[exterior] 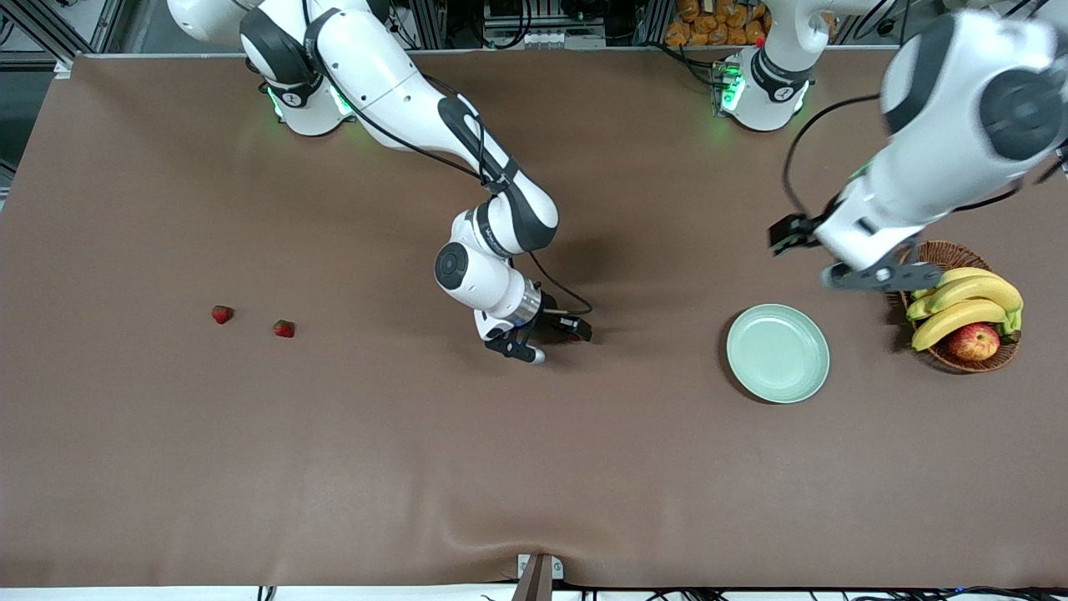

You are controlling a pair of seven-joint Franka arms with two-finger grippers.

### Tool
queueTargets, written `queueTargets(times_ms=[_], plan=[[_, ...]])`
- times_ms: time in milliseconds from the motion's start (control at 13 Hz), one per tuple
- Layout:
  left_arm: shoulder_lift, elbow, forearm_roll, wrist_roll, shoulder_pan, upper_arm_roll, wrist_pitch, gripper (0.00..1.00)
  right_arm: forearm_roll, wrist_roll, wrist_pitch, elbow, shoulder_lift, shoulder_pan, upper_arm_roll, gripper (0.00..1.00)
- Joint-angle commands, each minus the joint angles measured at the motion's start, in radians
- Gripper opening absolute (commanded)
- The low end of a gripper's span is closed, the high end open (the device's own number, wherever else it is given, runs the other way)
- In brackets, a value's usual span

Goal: Collect all strawberries into plate
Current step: 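Carry the strawberry with the right gripper toward the table middle, then set the strawberry down with the right gripper while the left gripper approaches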

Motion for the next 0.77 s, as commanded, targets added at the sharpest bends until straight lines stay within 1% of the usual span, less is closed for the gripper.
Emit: queueTargets(times_ms=[0,154,308,385,462,692], plan=[[0.067,-0.058,-0.017,-0.103,-0.005,-0.045,0.15,1.0,0.018,0.003,-0.019,-0.006,-0.049,-0.057,-0.008,0.96],[0.15,-0.052,-0.017,-0.204,-0.047,-0.074,0.26,1.0,0.014,0.001,-0.025,-0.07,-0.112,-0.107,-0.009,1.0],[0.241,-0.04,-0.005,-0.47,-0.142,-0.071,0.392,1.0,0.003,-0.004,-0.039,-0.153,-0.183,-0.172,-0.009,1.0],[0.3,-0.011,-0.004,-0.592,-0.17,-0.073,0.449,1.0,-0.026,-0.005,-0.059,-0.193,-0.22,-0.206,-0.009,1.0],[0.357,0.026,-0.004,-0.708,-0.19,-0.071,0.492,1.0,-0.093,-0.01,-0.1,-0.227,-0.253,-0.241,-0.009,1.0],[0.507,0.123,0.023,-1.0,-0.256,-0.07,0.572,1.0,-0.352,-0.008,-0.307,-0.238,-0.329,-0.357,-0.009,1.0]])
